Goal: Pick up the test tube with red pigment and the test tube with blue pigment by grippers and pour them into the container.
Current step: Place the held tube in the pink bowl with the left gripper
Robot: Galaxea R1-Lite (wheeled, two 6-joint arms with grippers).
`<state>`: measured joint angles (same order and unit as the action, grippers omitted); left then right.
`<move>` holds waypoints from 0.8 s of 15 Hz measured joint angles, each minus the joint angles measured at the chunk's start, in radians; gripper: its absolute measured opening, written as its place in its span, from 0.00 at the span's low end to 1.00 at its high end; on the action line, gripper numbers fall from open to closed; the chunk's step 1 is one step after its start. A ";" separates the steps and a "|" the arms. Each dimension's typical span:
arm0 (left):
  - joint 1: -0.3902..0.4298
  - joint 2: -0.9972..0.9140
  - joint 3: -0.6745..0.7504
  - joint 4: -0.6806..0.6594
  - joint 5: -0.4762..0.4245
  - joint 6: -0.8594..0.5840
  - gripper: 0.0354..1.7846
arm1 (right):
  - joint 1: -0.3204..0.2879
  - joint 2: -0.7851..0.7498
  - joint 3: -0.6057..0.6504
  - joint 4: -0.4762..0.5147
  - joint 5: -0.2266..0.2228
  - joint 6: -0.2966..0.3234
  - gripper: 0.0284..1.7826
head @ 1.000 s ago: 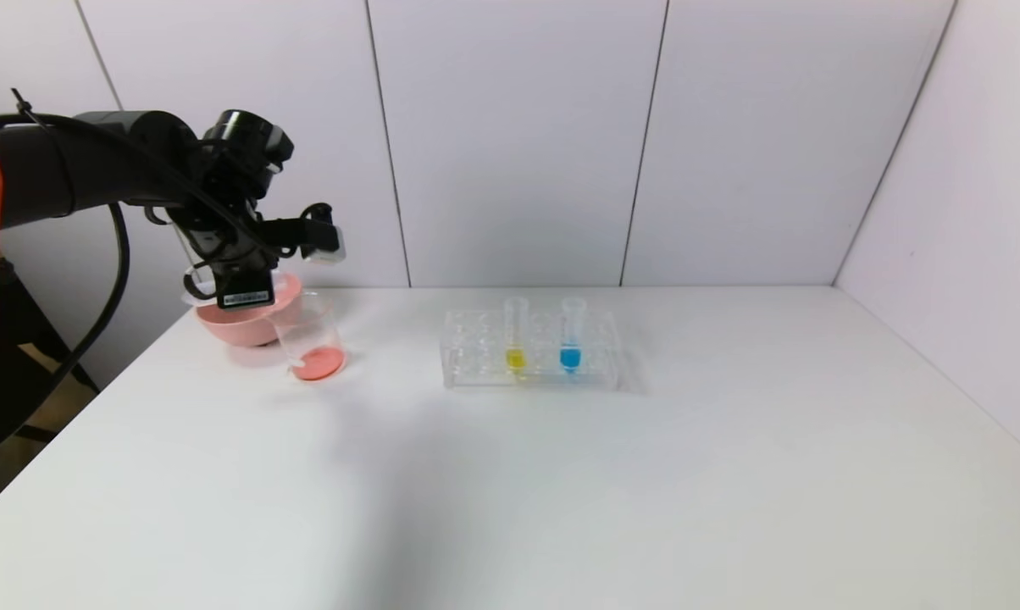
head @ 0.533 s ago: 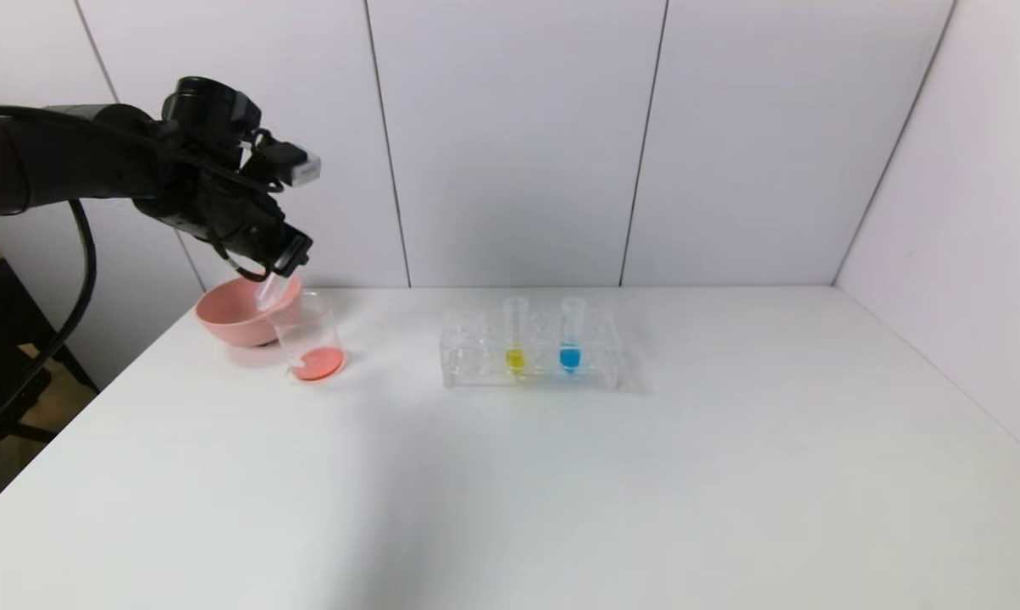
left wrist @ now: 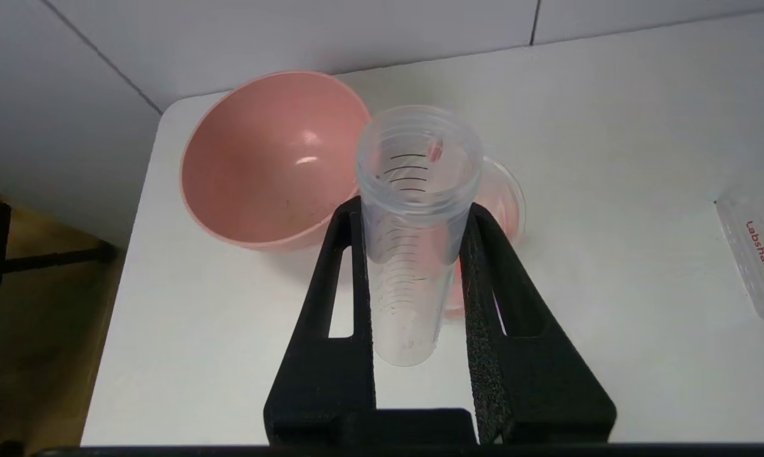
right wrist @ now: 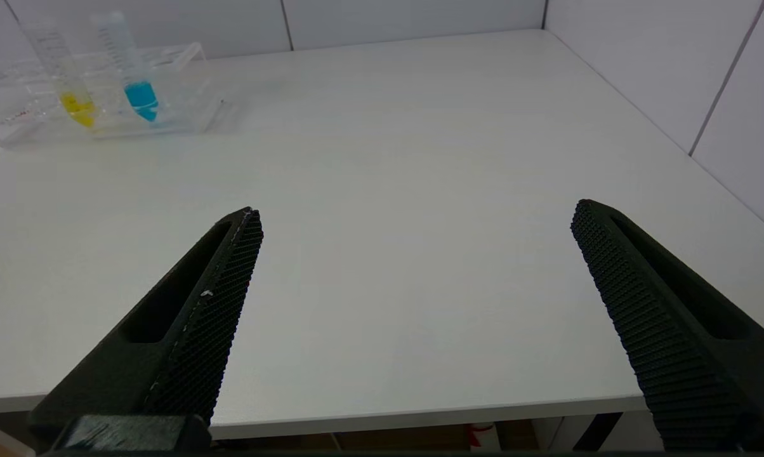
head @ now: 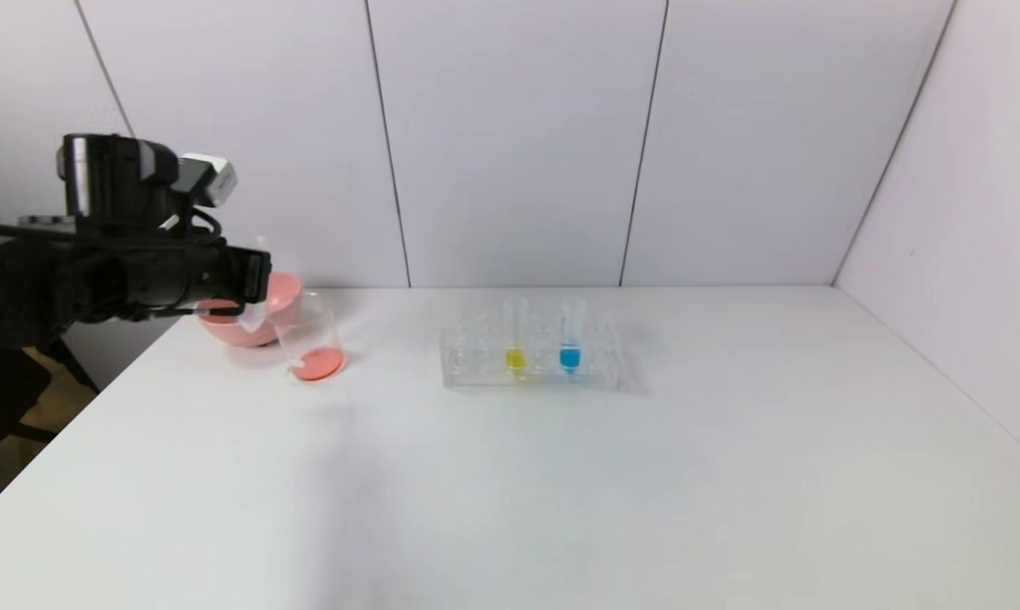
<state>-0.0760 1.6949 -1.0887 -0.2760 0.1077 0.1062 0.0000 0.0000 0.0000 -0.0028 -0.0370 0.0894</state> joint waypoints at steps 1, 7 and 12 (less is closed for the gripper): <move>0.000 -0.046 0.107 -0.114 0.006 -0.025 0.22 | 0.000 0.000 0.000 0.000 0.000 0.000 1.00; 0.090 -0.194 0.403 -0.571 0.001 -0.141 0.22 | 0.000 0.000 0.000 0.000 0.000 0.000 1.00; 0.164 -0.037 0.276 -0.574 -0.042 -0.170 0.22 | 0.000 0.000 0.000 0.000 0.000 0.000 1.00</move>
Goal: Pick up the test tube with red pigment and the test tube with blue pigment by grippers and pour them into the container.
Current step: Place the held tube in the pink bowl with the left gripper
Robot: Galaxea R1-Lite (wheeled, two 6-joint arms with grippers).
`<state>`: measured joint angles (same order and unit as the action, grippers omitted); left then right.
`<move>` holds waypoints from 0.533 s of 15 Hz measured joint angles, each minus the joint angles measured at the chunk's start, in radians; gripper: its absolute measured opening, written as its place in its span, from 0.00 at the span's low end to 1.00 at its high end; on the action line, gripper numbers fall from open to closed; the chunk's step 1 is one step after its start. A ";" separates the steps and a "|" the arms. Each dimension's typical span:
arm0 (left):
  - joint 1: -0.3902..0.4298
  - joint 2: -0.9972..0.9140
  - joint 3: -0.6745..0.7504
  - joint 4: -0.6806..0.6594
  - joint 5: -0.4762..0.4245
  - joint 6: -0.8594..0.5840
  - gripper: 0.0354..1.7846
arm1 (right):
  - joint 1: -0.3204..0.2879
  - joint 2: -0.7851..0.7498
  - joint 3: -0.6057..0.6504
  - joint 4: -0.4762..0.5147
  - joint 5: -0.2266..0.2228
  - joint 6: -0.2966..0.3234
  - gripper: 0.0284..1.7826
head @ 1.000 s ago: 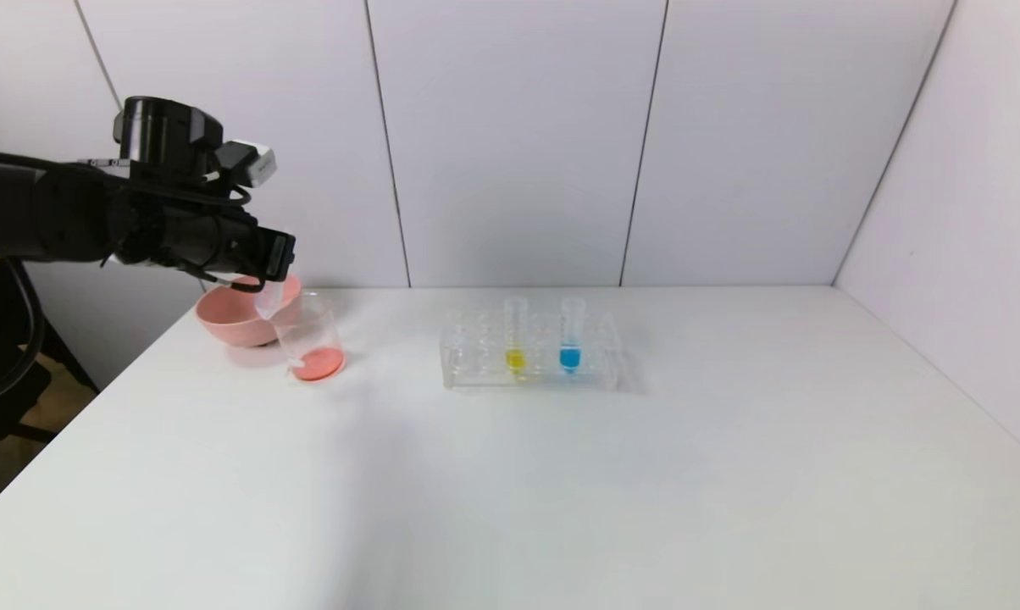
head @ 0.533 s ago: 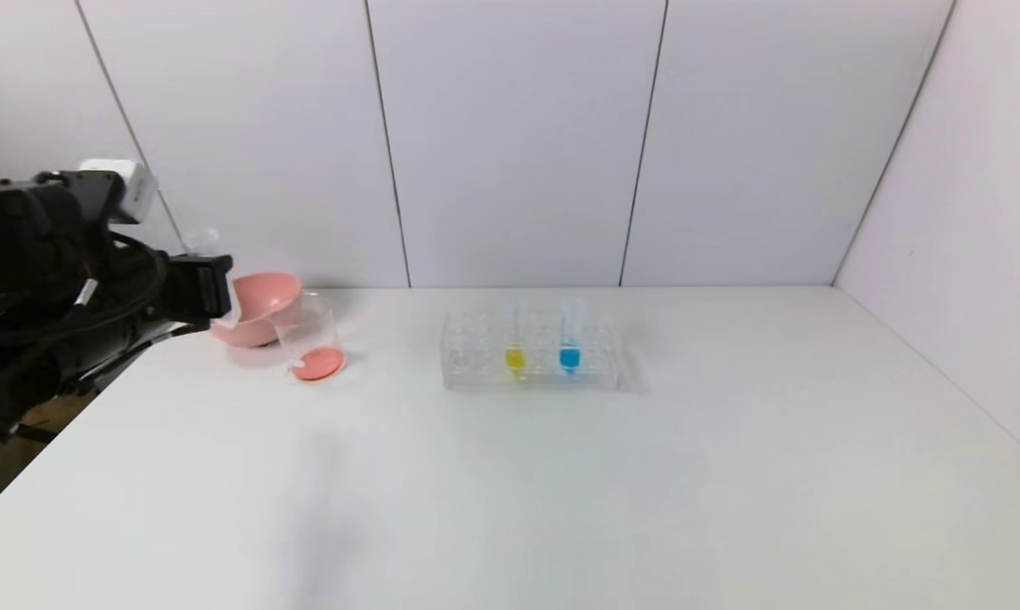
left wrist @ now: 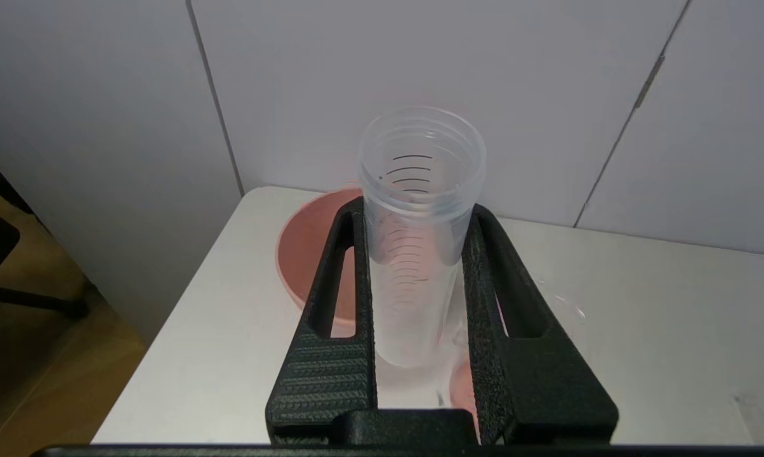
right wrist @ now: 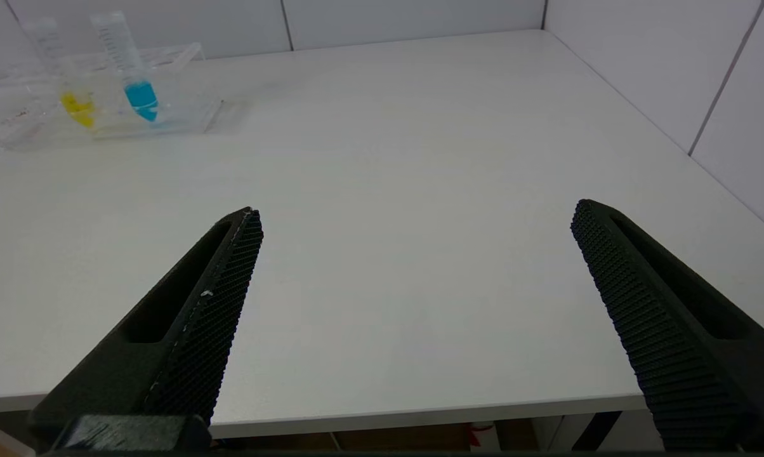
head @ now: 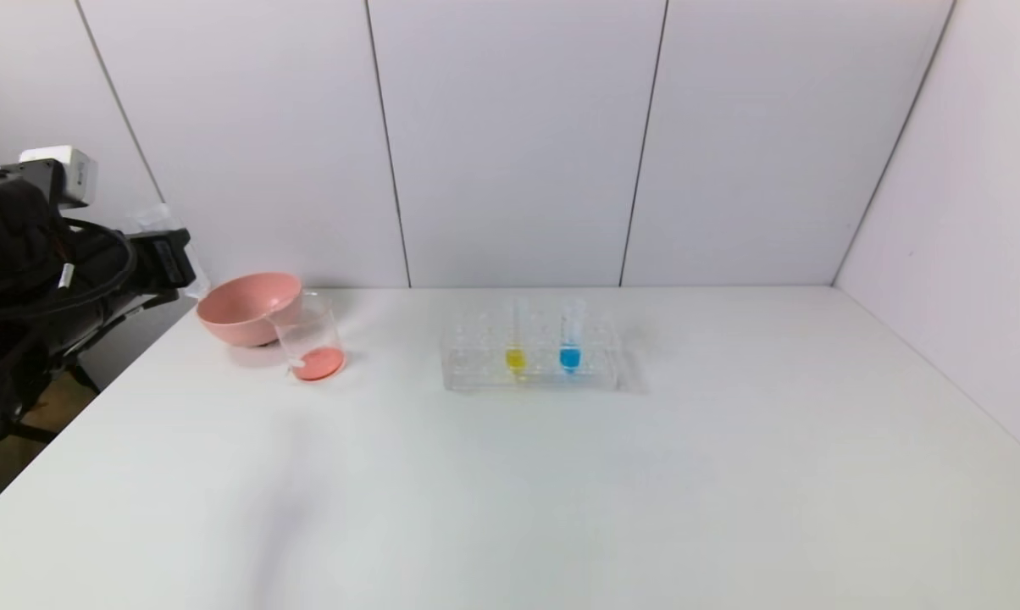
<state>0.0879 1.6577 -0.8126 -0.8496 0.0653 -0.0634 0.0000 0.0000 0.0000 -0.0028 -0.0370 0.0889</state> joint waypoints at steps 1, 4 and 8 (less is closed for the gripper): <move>0.008 0.059 -0.052 0.000 -0.001 0.000 0.22 | 0.000 0.000 0.000 0.000 0.000 0.000 1.00; 0.021 0.230 -0.216 -0.005 -0.001 0.000 0.22 | 0.000 0.000 0.000 0.000 -0.001 0.000 1.00; 0.025 0.410 -0.374 -0.034 0.004 0.008 0.22 | 0.000 0.000 0.000 0.000 0.000 0.000 1.00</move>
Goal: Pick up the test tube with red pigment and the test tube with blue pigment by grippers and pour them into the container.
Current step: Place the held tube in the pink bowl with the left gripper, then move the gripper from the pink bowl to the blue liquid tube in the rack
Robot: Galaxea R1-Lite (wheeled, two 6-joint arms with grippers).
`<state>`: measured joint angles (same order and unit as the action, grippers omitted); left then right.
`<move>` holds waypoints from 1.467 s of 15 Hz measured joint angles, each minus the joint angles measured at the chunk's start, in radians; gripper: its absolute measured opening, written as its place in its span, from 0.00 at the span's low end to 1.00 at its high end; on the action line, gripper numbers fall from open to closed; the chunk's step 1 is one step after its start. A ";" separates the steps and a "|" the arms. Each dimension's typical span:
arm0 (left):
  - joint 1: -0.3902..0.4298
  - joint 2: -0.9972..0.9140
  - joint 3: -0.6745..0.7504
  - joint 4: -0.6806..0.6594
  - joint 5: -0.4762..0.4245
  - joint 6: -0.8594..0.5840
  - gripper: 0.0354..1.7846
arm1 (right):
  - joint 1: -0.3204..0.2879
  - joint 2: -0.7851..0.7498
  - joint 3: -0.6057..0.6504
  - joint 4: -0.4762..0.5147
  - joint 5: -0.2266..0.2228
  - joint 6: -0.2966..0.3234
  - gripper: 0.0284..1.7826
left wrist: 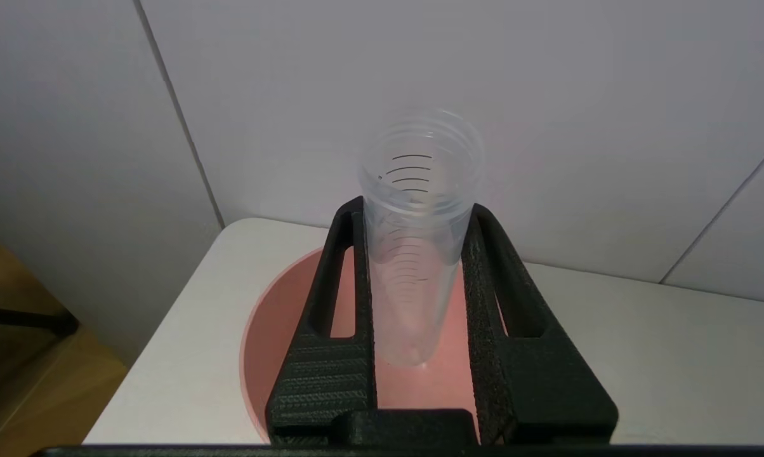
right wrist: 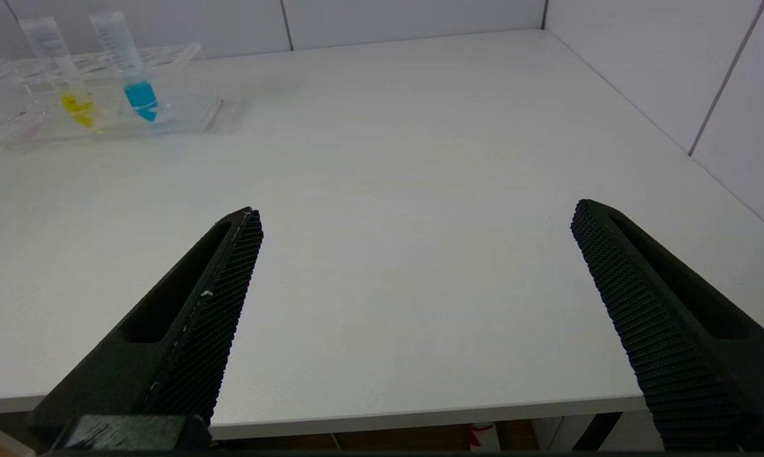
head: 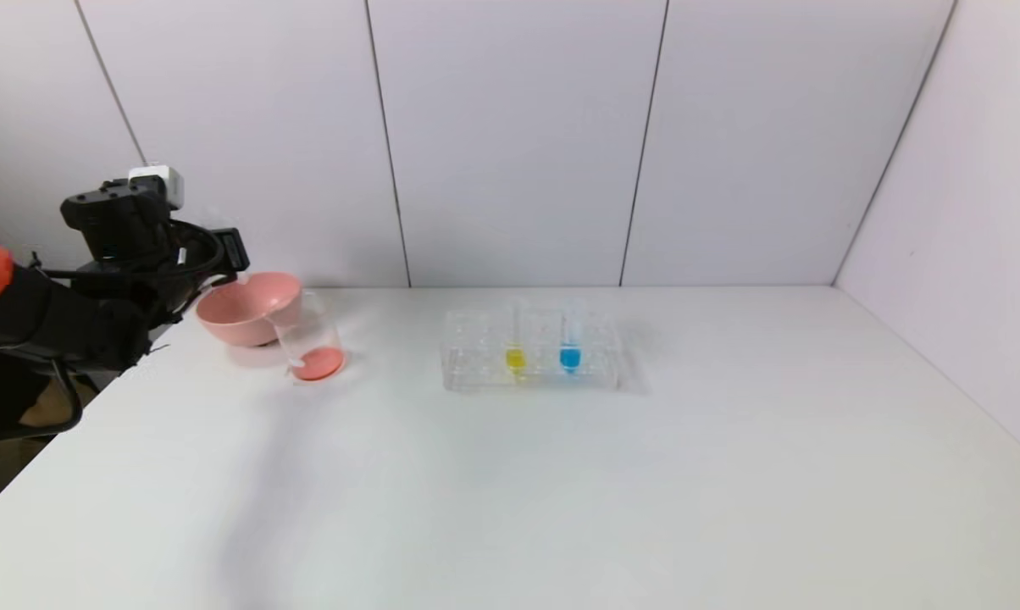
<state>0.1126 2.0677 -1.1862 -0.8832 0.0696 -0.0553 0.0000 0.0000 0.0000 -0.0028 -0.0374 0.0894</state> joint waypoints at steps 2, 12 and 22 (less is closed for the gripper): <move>0.000 0.042 -0.023 -0.003 0.001 0.001 0.22 | 0.000 0.000 0.000 0.000 0.000 0.000 1.00; -0.002 0.073 -0.009 -0.033 0.001 0.003 0.52 | 0.000 0.000 0.000 0.000 0.000 0.000 1.00; -0.013 -0.179 0.263 -0.027 -0.390 -0.007 0.99 | 0.000 0.000 0.000 0.000 0.000 0.000 1.00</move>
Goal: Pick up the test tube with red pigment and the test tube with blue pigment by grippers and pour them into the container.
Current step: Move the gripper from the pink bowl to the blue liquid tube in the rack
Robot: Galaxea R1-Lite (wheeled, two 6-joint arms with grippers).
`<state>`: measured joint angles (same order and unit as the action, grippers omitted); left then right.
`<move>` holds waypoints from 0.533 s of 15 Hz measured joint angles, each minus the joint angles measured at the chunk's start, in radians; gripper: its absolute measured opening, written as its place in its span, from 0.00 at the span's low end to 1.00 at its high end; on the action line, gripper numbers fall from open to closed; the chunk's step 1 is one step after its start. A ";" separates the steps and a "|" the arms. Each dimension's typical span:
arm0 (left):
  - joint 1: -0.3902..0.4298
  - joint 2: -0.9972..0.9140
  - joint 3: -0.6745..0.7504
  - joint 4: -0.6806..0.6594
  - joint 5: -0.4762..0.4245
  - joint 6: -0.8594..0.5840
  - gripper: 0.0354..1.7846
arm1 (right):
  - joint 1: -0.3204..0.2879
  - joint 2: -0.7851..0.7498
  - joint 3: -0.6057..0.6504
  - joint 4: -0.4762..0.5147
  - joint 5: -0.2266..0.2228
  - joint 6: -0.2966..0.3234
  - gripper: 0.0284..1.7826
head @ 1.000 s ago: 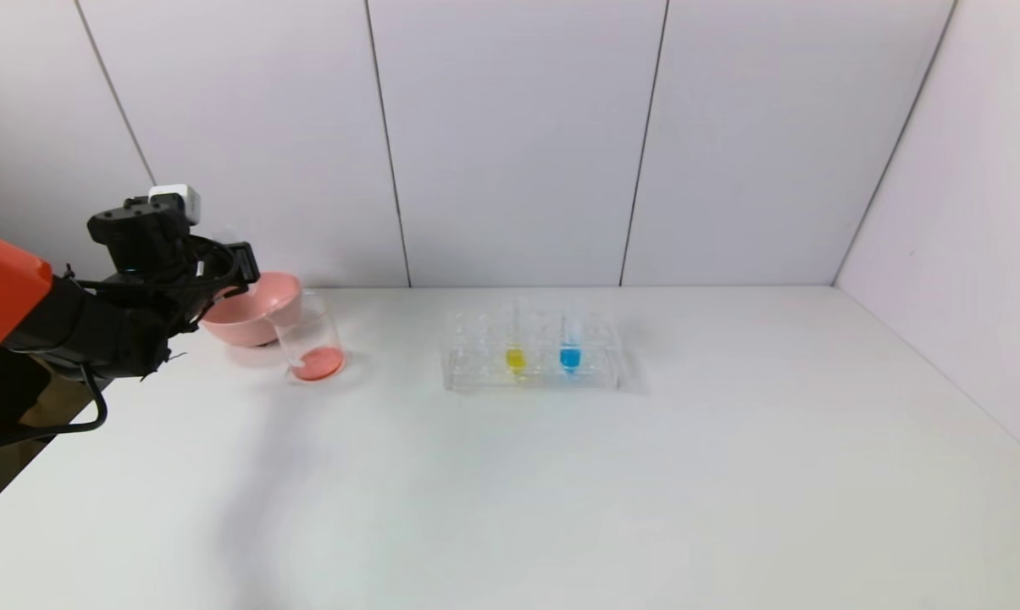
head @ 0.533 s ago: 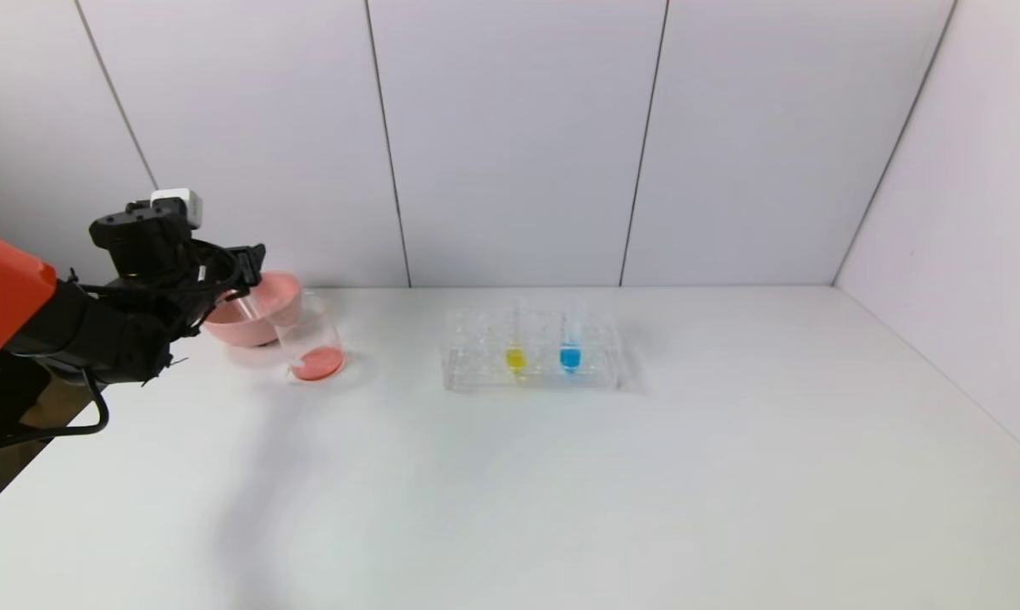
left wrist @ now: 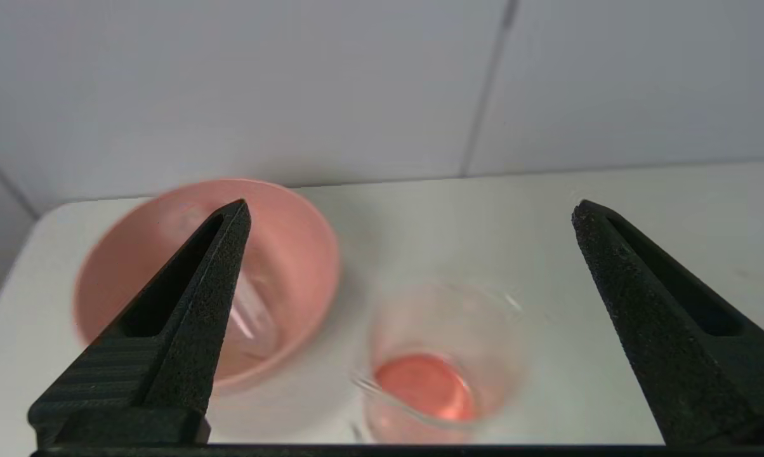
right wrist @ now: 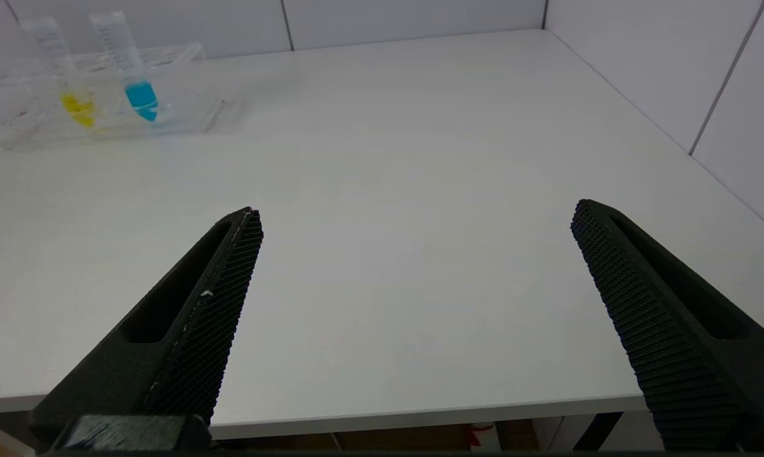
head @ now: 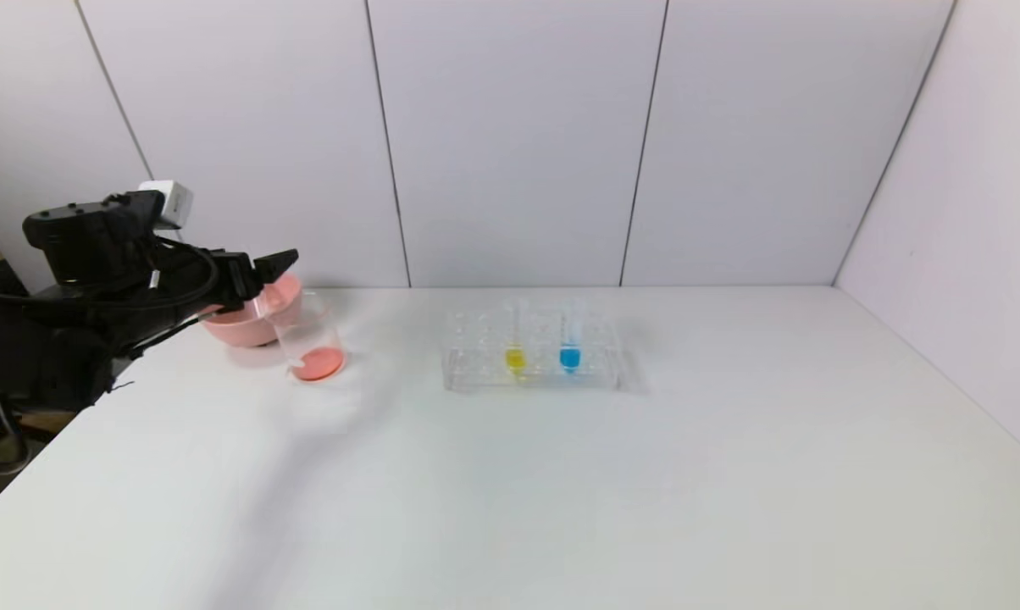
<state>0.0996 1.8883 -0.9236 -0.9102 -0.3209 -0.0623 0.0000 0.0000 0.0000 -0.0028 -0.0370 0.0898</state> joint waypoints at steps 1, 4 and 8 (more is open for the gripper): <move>-0.001 -0.046 0.053 -0.001 -0.112 0.003 0.99 | 0.000 0.000 0.000 0.000 0.000 0.000 1.00; -0.015 -0.178 0.191 -0.005 -0.465 0.011 0.99 | 0.000 0.000 0.000 0.000 0.000 0.000 1.00; -0.204 -0.291 0.298 -0.003 -0.624 0.009 0.99 | 0.000 0.000 0.000 0.000 0.000 0.000 1.00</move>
<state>-0.1047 1.5970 -0.6257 -0.9134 -0.9449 -0.0532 0.0000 0.0000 0.0000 -0.0028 -0.0374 0.0898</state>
